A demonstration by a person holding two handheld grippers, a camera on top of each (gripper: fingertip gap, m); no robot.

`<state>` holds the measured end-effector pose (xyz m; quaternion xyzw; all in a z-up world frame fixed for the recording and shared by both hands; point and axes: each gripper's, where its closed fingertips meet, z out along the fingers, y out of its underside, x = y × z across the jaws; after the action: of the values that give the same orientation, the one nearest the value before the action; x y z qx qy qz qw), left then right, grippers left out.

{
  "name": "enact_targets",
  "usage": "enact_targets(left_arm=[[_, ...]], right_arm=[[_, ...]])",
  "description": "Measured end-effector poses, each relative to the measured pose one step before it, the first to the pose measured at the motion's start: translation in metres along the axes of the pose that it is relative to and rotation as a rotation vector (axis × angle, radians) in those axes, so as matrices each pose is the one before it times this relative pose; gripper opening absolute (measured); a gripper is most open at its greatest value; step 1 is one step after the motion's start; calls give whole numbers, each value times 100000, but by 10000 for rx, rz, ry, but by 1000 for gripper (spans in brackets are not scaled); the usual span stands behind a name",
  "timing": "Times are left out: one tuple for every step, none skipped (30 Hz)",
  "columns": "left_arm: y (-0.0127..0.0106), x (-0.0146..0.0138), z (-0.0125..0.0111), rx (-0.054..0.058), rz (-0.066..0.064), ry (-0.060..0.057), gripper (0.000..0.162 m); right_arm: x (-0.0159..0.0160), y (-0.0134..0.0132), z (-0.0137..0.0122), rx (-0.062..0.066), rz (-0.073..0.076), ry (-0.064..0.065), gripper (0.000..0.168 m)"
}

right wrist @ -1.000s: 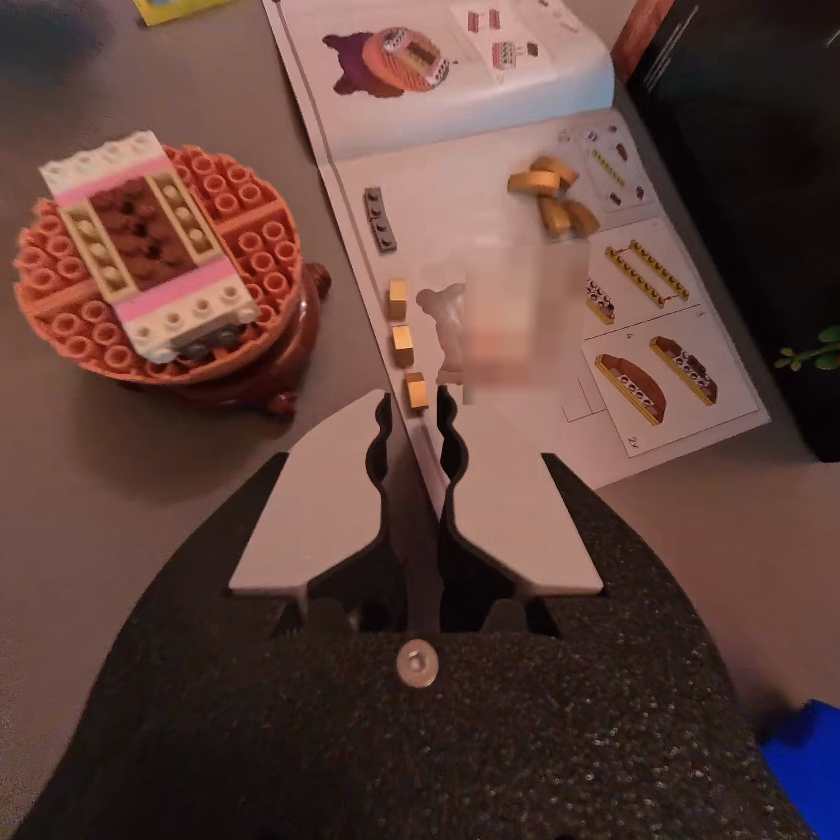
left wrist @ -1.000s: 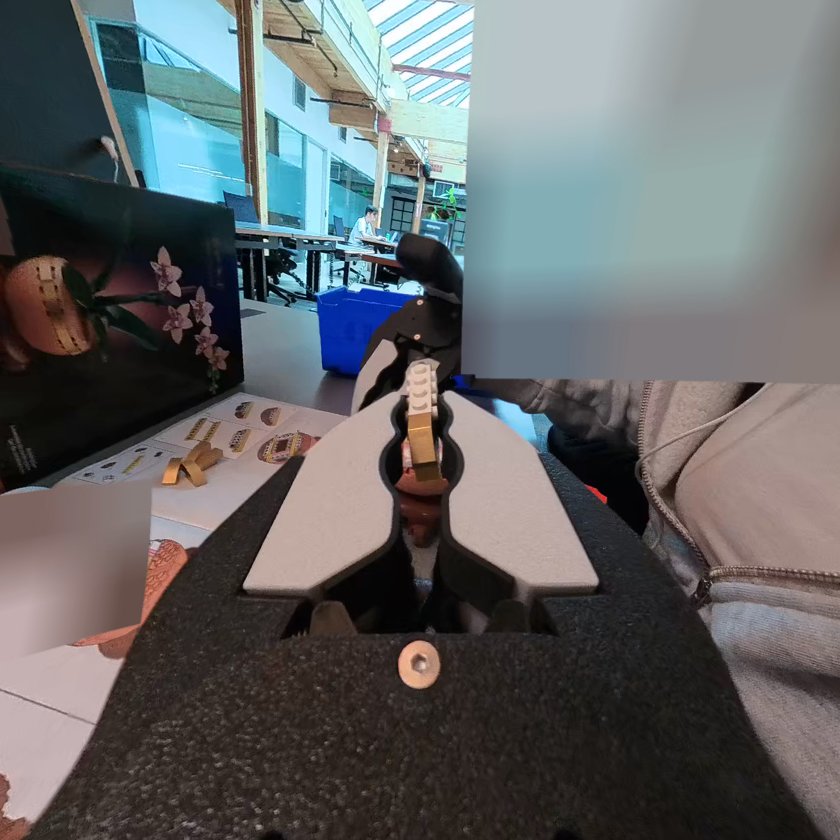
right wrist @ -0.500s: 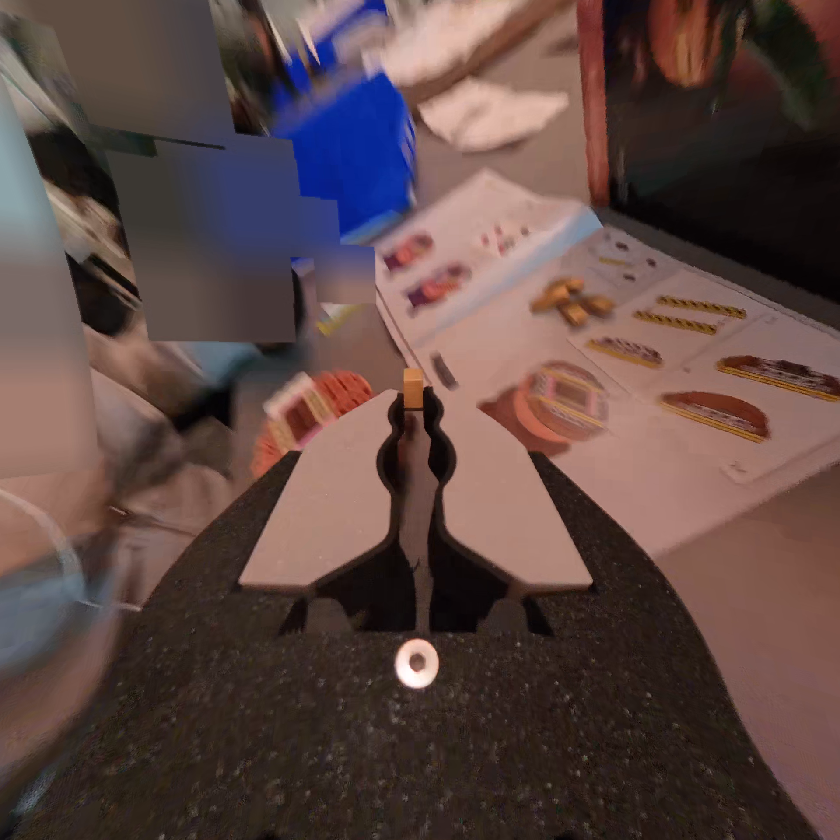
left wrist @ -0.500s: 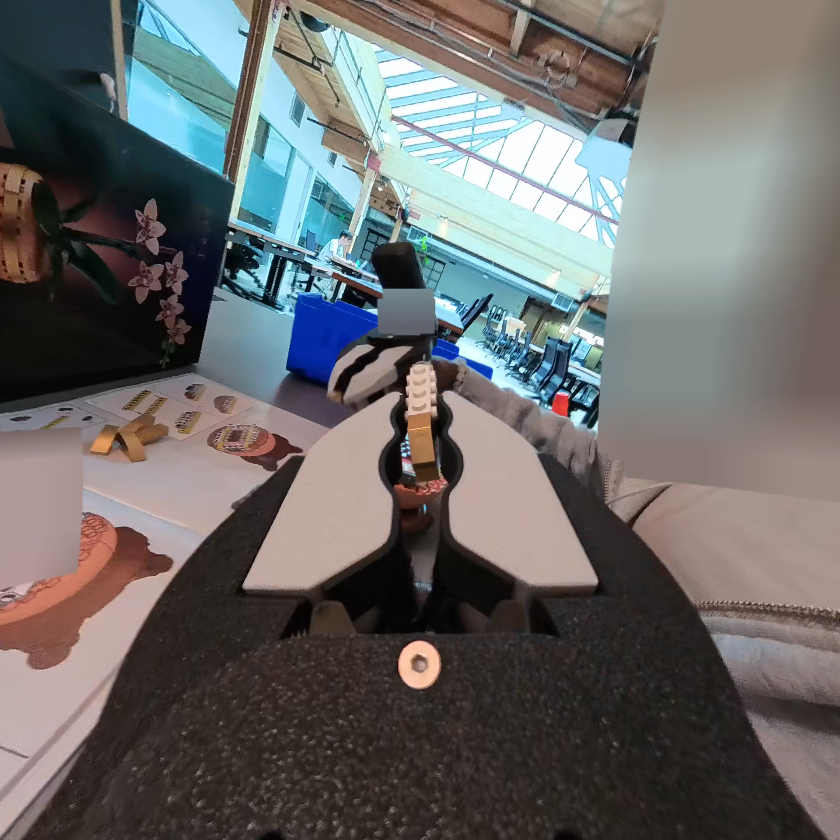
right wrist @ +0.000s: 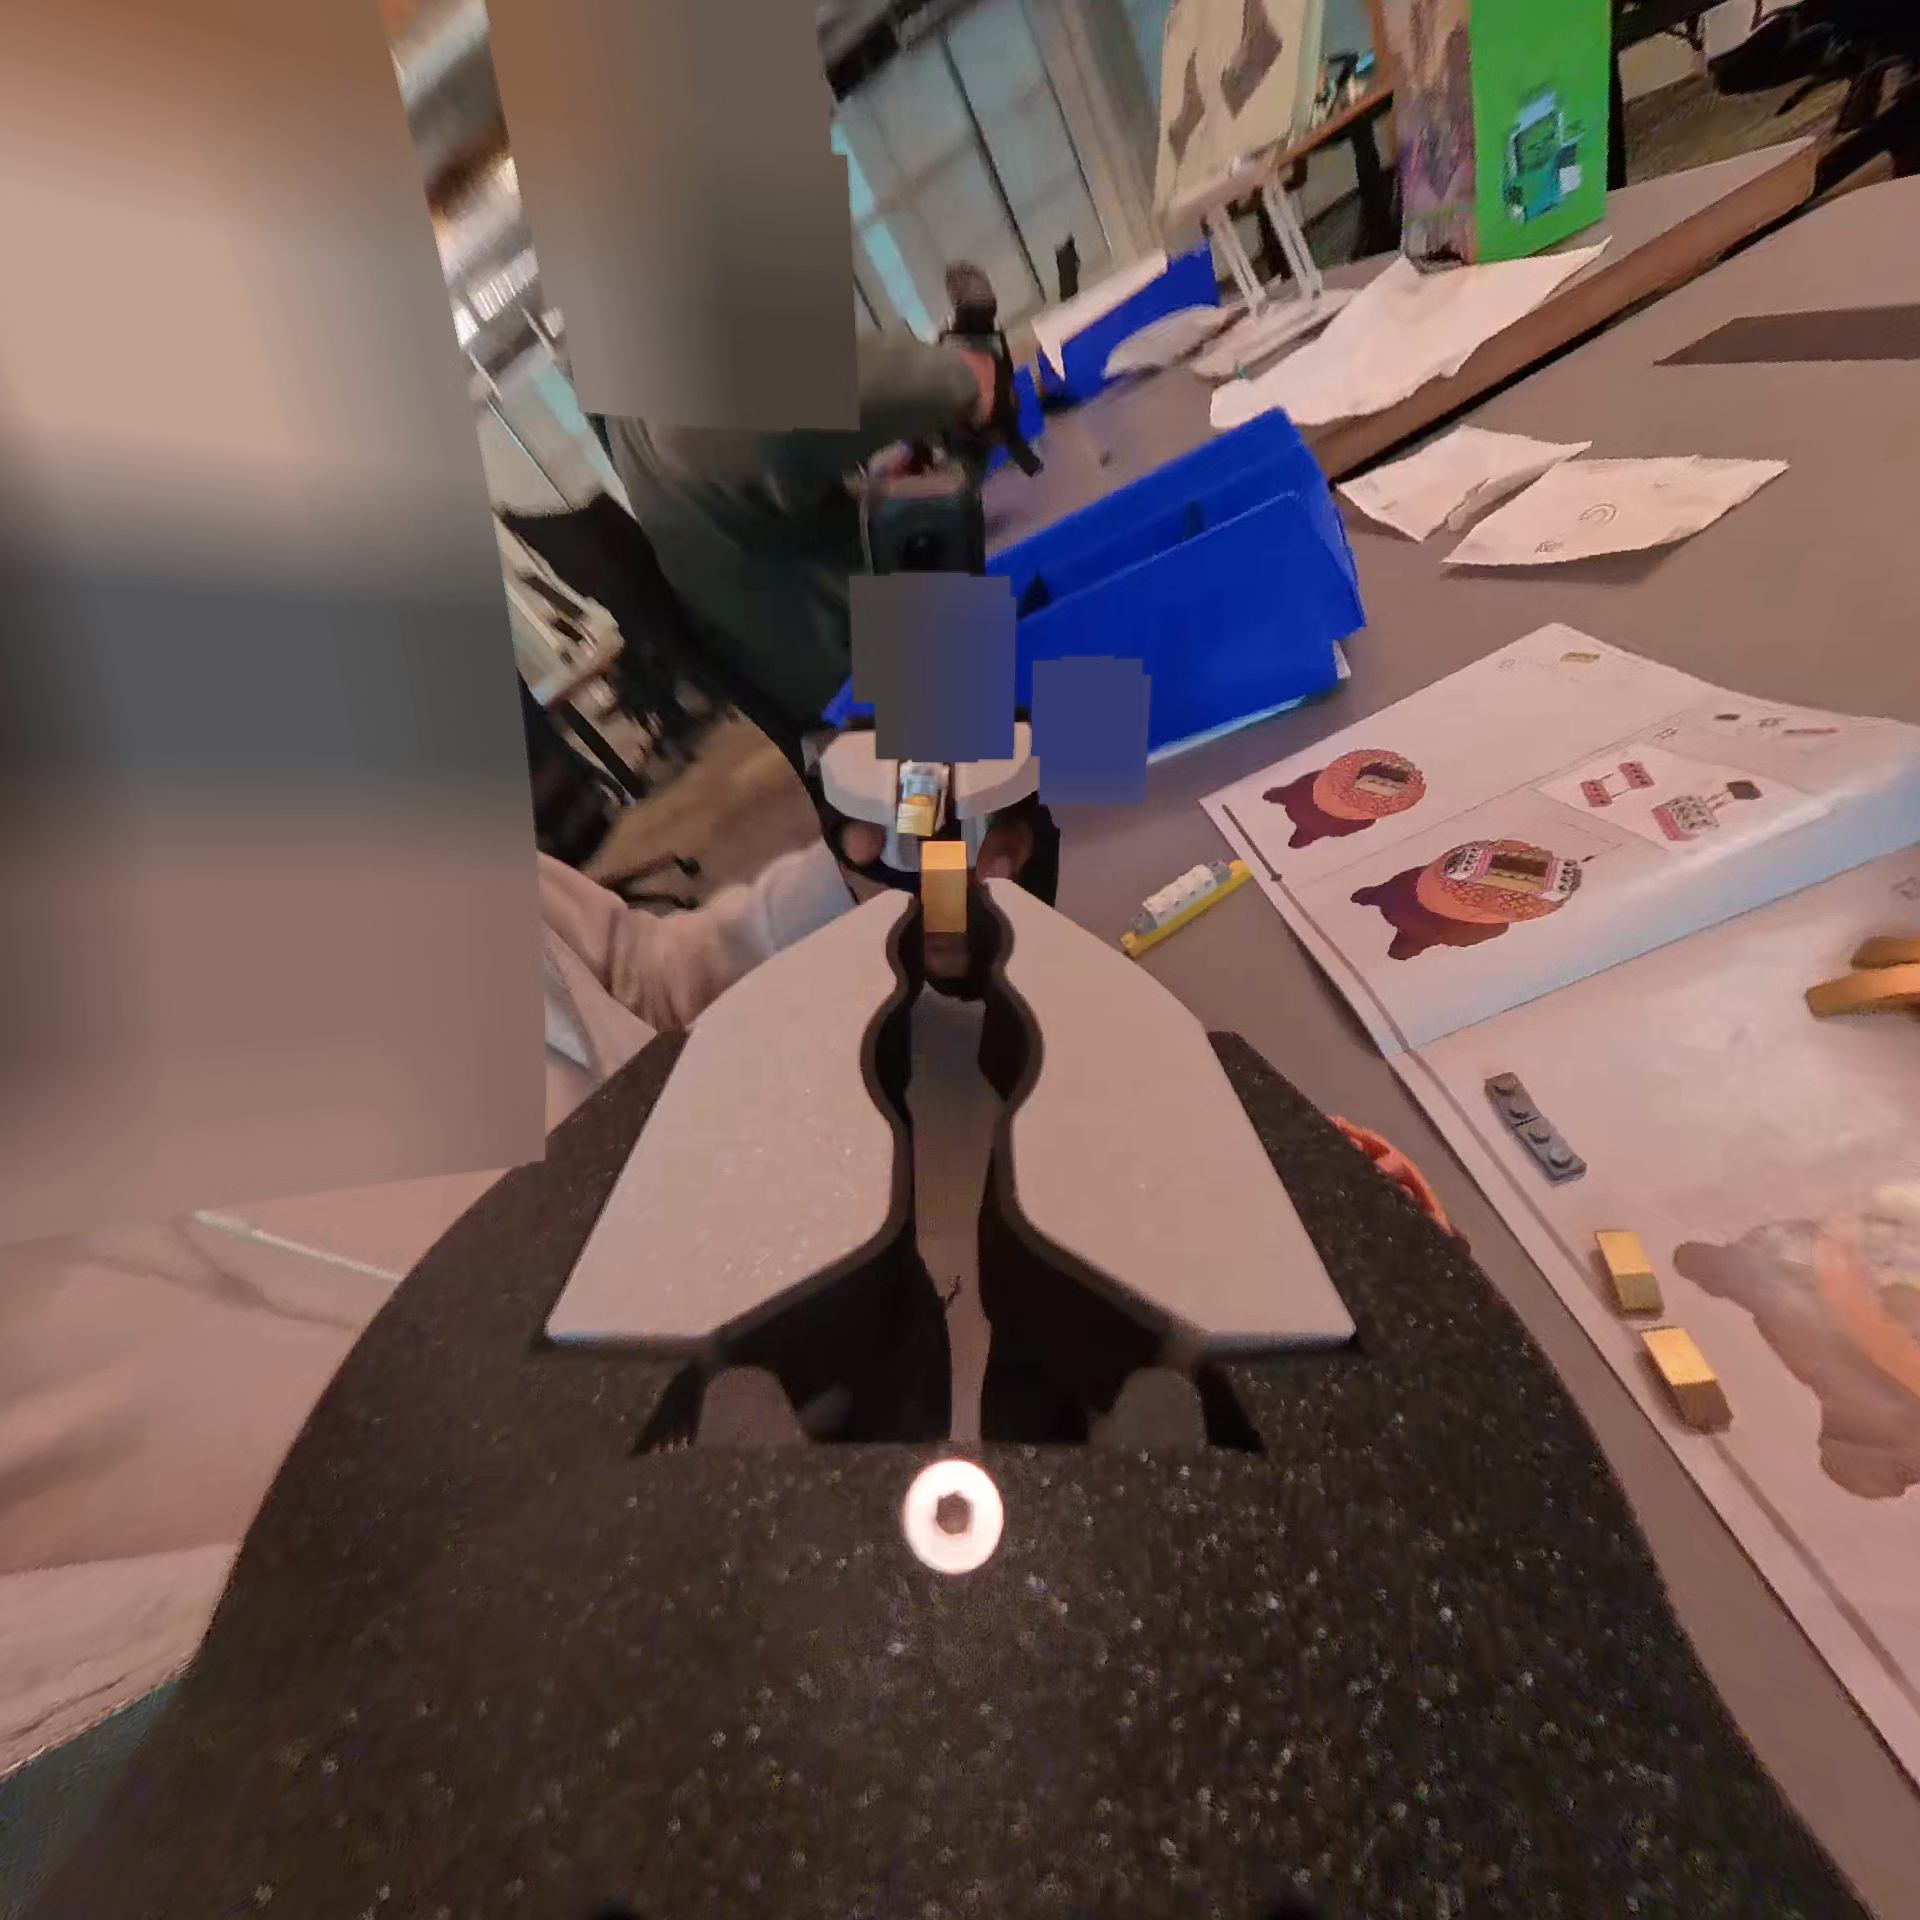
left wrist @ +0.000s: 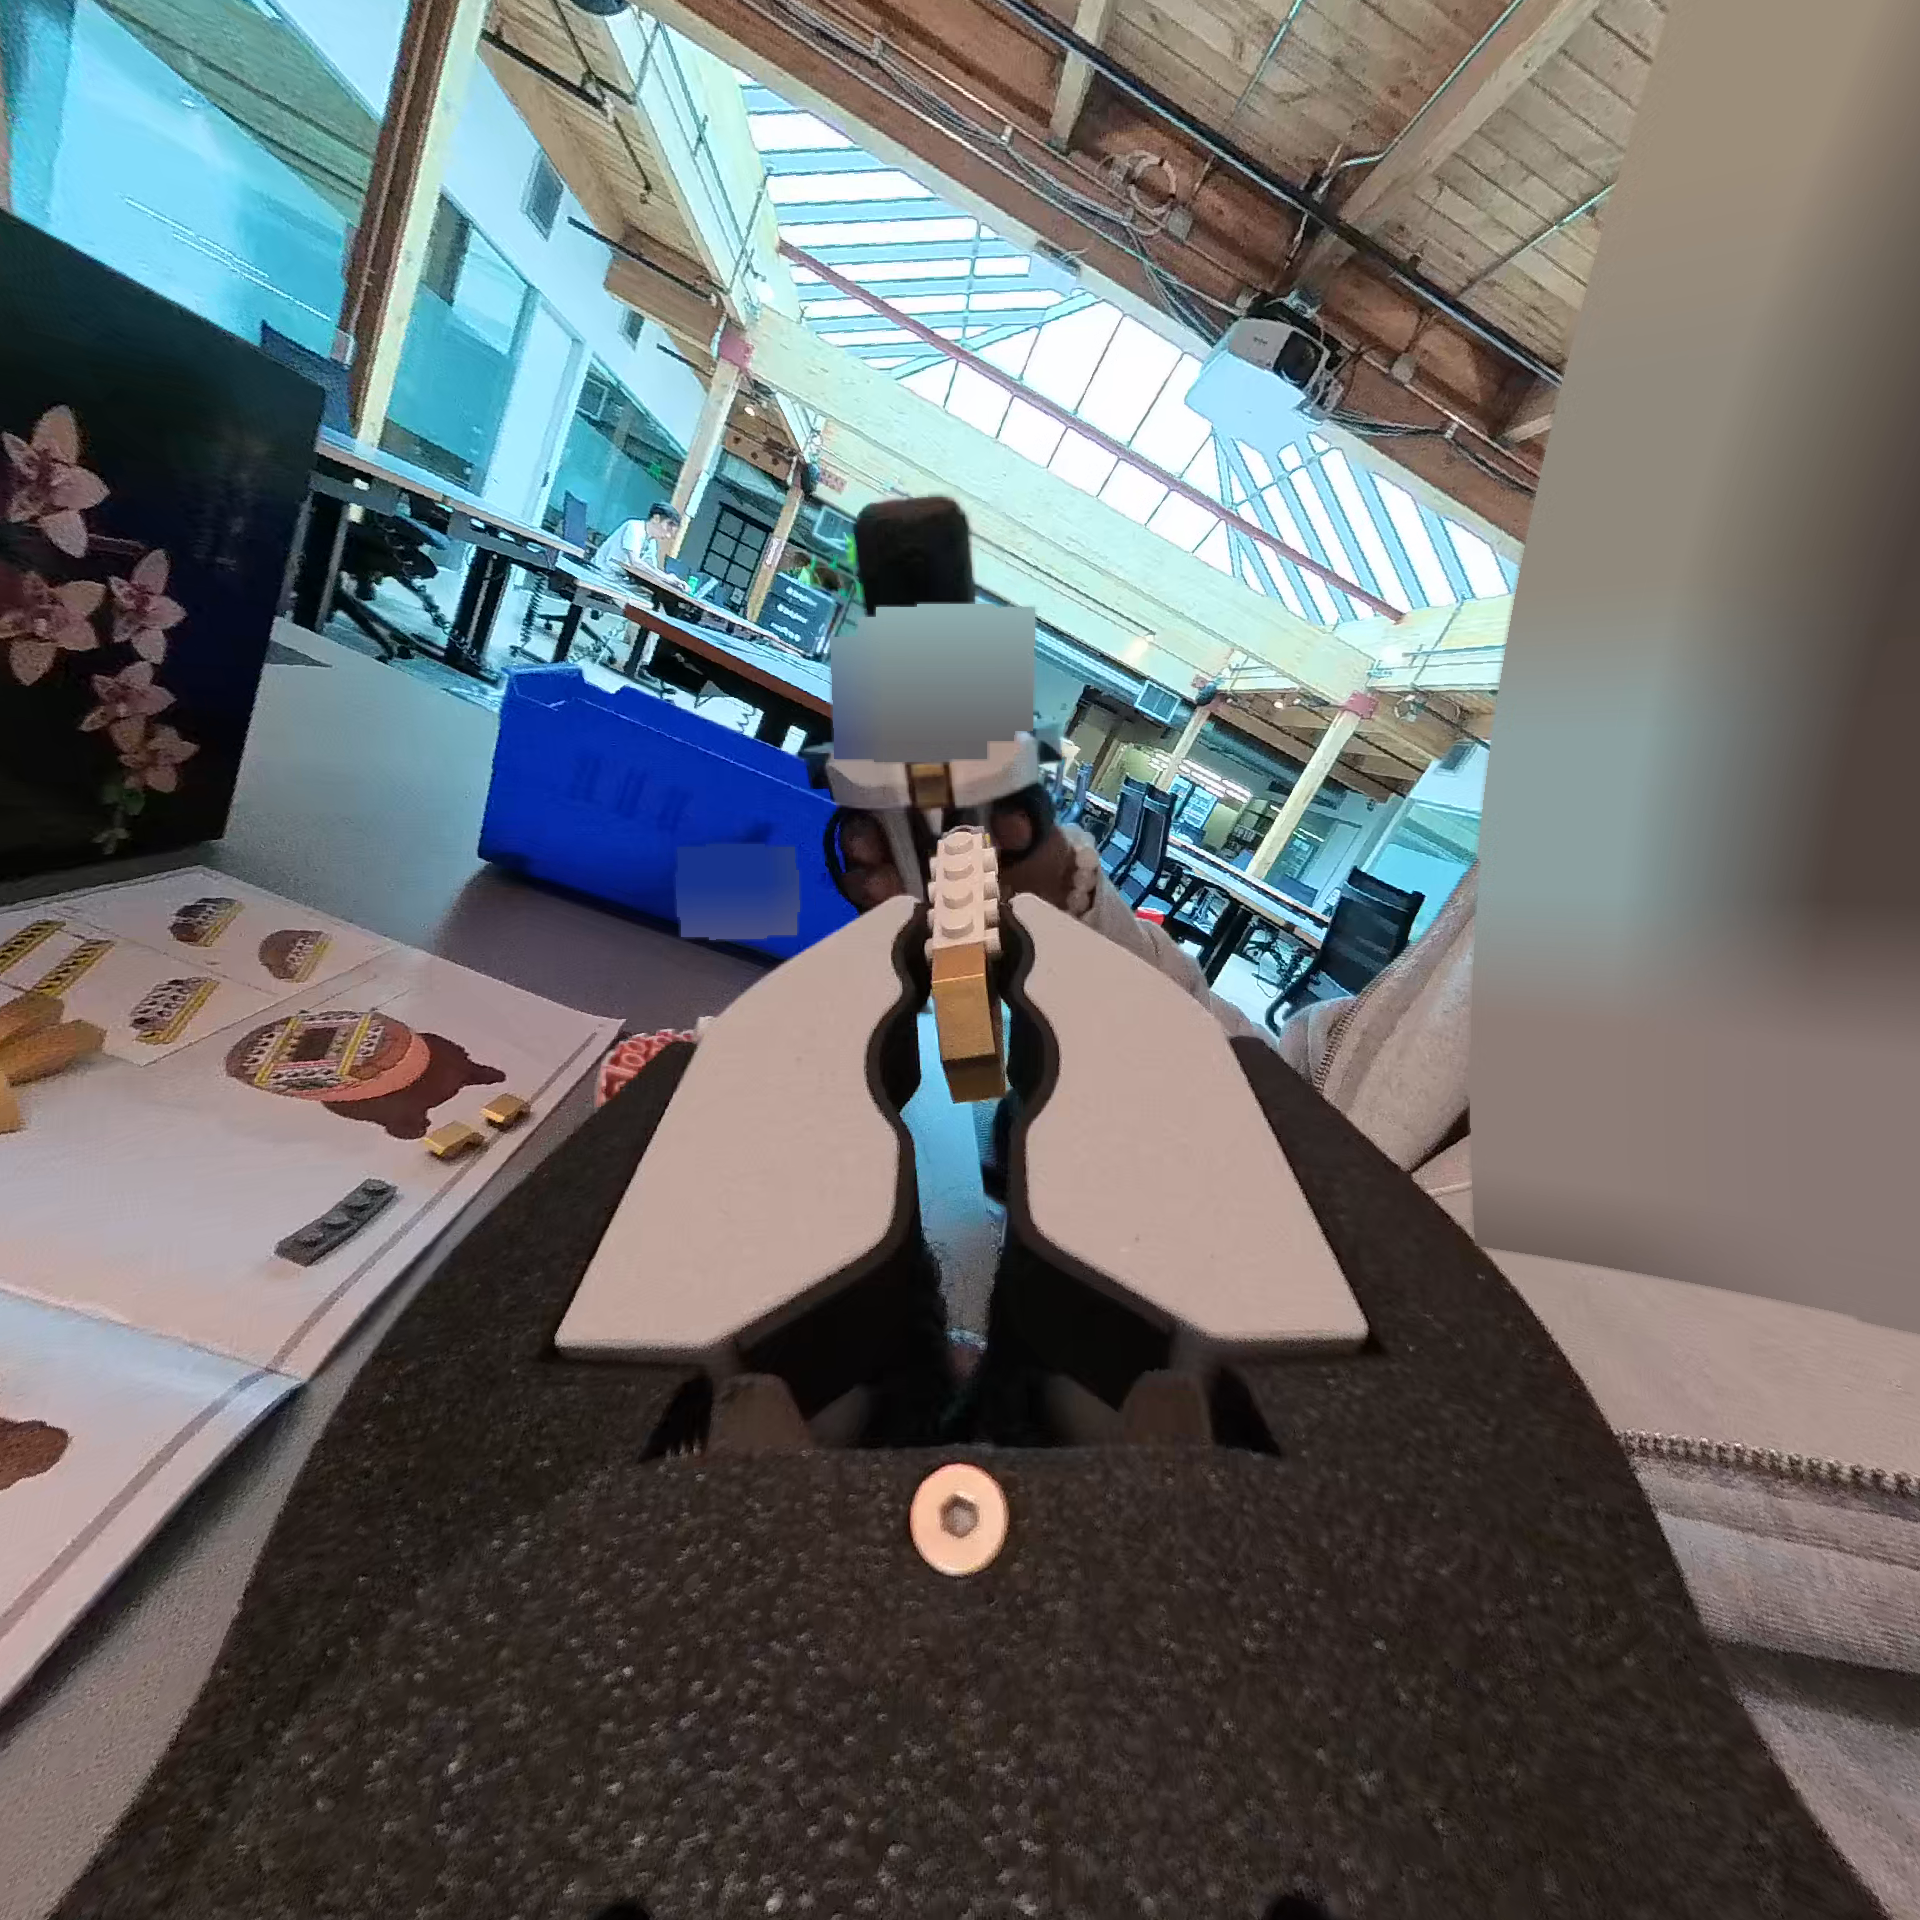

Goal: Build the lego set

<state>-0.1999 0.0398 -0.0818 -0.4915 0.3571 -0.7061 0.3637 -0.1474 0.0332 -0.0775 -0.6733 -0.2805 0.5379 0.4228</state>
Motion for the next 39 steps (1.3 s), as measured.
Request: enact_targets(left_arm=[[107, 158, 82, -101, 104, -15, 11], [174, 186, 94, -148, 166, -10, 11], [225, 170, 99, -197, 202, -32, 11], [242, 95, 107, -226, 240, -101, 11], [206, 88, 121, -238, 304, -123, 11], [165, 143, 112, -231, 335, -110, 11], [148, 52, 110, -242, 310, -176, 11], [224, -64, 100, -307, 311, -237, 11], [275, -19, 88, -333, 367, -200, 11], [214, 63, 79, -270, 345, -138, 11], [107, 134, 63, -167, 233, -51, 11], [-15, 195, 47, -56, 127, 27, 11], [-109, 155, 21, 39, 48, 44, 11], [-107, 32, -31, 69, -9, 10, 11], [-46, -35, -63, 46, -22, -7, 11], [4, -67, -86, 18, -20, -6, 11], [6, -71, -95, 23, -33, -8, 11], [-24, -42, -87, 50, -62, 14, 11], [-78, 19, -67, 86, -104, 61, 11], [-146, 82, -65, 129, -147, 121, 11], [-189, 162, -63, 163, -199, 192, 11], [-225, 203, -85, 182, -247, 232, 11], [-200, 161, -103, 162, -266, 220, 11], [-166, 45, -141, 124, -230, 136, 11], [-129, -120, -175, 85, -81, -30, 11], [-49, -271, -237, 9, 116, -191, 11], [22, -352, -253, -61, 235, -297, 11], [57, -301, -223, -82, 273, -279, 11], [43, -194, -167, -50, 245, -198, 11], [-9, -125, -101, 3, 170, -130, 11], [-33, -106, -53, 30, 87, -85, 11], [-27, -121, -22, 31, 28, -63, 11], [35, -119, 3, 18, 1, -43, 11], [92, -123, 0, 5, 0, -40, 11], [135, -120, 11, -23, 21, -39, 11], [167, -89, 5, -50, 45, -26, 11], [138, -70, 21, -48, 62, -21, 11], [91, -95, 26, -29, 52, -42, 11], [73, -92, 38, -25, 35, -35, 11]], right_arm=[[-439, 225, 533, -331, -435, 186, 7], [-383, 98, 414, -279, -433, 171, 7], [-326, 14, 326, -230, -401, 151, 7], [-197, 47, 250, -265, -361, 171, 7], [-77, 200, 213, -370, -378, 213, 7], [65, 320, 162, -444, -378, 274, 7], [5, 296, 150, -413, -371, 233, 7], [-157, 158, 130, -305, -336, 115, 7], [-223, 14, 115, -180, -252, 41, 7], [-94, 45, 106, -195, -147, 73, 7], [17, 112, 86, -219, -88, 90, 7], [40, 91, 85, -159, -67, 53, 7], [-33, 28, 78, -81, -13, -40, 7], [27, -44, 20, -12, 40, -29, 7], [-13, -82, 7, 45, 35, -67, 7], [-13, -83, -15, 56, 26, -74, 7], [25, -31, -16, 30, -2, -34, 7], [67, -77, -23, 64, -58, 2, 7], [30, -154, -32, 126, -74, -23, 7], [-142, -204, -27, 154, -177, -128, 7], [-307, -313, -80, 221, -422, -198, 7], [-383, -458, -165, 309, -719, -167, 7], [-2, -406, -282, 228, -833, 141, 7], [725, -92, -495, -72, -651, 595, 7], [1060, 465, -716, -491, -322, 667, 7], [1137, 1018, -866, -746, -43, 557, 8], [1506, 1492, -917, -764, 108, 704, 8], [1929, 2113, -799, -826, 218, 940, 7], [1876, 2725, -414, -951, 413, 839, 8], [1451, 2894, 128, -944, 736, 572, 8], [978, 2535, 668, -773, 971, 358, 8], [213, 1793, 1025, -408, 812, -34, 8], [-398, 1100, 1144, -40, 414, -338, 7], [-231, 592, 1101, 147, 261, -179, 7], [-12, 410, 1000, 17, 211, -43, 7], [-127, 325, 905, -166, 17, -141, 7], [-11, 113, 797, -180, -94, -78, 7], [116, -31, 692, -171, -153, -56, 7], [210, -36, 610, -184, -139, -59, 7]])
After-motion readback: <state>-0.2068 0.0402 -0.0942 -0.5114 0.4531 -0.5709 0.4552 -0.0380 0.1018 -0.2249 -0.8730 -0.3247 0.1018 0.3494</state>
